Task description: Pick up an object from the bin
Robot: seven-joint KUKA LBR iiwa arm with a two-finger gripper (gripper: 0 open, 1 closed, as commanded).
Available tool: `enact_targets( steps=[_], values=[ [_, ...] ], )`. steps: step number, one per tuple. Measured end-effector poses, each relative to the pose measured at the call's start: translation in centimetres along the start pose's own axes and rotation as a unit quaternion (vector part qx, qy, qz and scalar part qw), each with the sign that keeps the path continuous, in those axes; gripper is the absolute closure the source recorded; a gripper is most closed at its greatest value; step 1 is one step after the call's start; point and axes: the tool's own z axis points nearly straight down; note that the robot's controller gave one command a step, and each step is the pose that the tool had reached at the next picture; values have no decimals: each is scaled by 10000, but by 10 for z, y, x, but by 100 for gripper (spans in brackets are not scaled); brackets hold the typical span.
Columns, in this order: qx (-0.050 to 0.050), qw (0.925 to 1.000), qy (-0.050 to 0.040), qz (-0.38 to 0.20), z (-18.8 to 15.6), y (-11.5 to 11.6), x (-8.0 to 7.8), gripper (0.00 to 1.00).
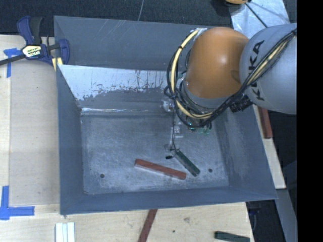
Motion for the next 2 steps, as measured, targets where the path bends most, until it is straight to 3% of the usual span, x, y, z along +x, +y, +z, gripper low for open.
enact_targets(
  steps=[1, 2],
  values=[
    [-4, 10000, -43, 7, -5, 0, -2, 0],
    [-3, 9993, -68, -357, 36, -10, 8, 0]
  ],
)
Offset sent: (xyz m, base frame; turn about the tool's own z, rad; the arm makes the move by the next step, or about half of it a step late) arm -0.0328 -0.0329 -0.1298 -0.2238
